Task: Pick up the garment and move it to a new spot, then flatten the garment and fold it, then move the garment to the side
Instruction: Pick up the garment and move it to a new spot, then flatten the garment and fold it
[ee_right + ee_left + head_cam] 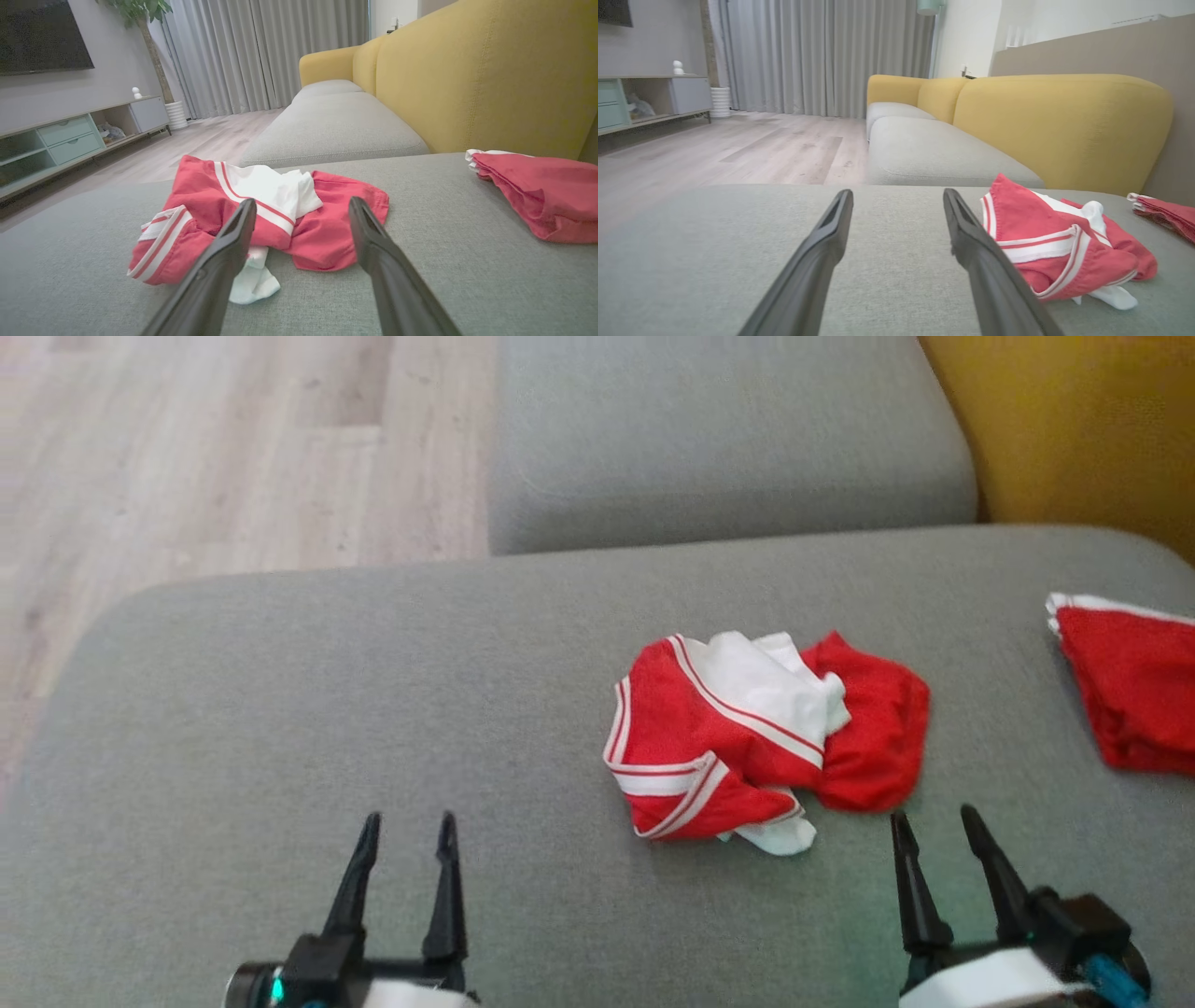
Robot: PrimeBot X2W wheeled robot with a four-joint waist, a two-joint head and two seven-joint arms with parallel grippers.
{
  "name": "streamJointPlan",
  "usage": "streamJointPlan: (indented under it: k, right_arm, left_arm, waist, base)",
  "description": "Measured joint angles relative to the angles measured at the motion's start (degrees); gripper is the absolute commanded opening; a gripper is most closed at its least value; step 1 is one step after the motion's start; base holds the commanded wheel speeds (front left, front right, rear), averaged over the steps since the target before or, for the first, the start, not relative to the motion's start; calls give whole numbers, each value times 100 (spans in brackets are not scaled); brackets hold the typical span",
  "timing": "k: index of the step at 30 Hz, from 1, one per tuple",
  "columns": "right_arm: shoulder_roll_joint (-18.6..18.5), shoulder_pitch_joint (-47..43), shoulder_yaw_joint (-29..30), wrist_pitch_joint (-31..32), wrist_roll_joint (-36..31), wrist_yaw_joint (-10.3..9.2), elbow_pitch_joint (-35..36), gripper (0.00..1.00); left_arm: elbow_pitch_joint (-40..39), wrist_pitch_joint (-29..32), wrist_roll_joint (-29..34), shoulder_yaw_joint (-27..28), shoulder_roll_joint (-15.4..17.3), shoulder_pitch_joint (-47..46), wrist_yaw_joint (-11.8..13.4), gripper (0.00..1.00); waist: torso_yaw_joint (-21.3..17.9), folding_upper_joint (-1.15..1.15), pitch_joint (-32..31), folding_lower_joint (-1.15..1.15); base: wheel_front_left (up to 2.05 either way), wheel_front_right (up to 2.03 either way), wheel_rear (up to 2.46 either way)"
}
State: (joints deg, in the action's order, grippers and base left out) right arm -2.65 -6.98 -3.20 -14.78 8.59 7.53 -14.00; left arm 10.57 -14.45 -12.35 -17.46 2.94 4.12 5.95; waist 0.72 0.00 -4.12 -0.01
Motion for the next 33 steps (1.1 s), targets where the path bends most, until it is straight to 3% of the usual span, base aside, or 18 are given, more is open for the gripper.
streamJointPlan:
  k: [6, 33]
  right_arm:
    - [8, -254, 10, 0, 0, 0, 34, 100]
    - [10, -423, -137, 0, -2, 0, 55, 100]
  left_arm:
    - [-153, 0, 364, 175, 4, 316, 10, 100]
    - [-26, 0, 377, 281, 8, 538, 120, 100]
  waist:
    - [192, 0, -213, 0]
    - [203, 0, -256, 1]
  base:
    - [0, 0, 0]
    - [0, 0, 0]
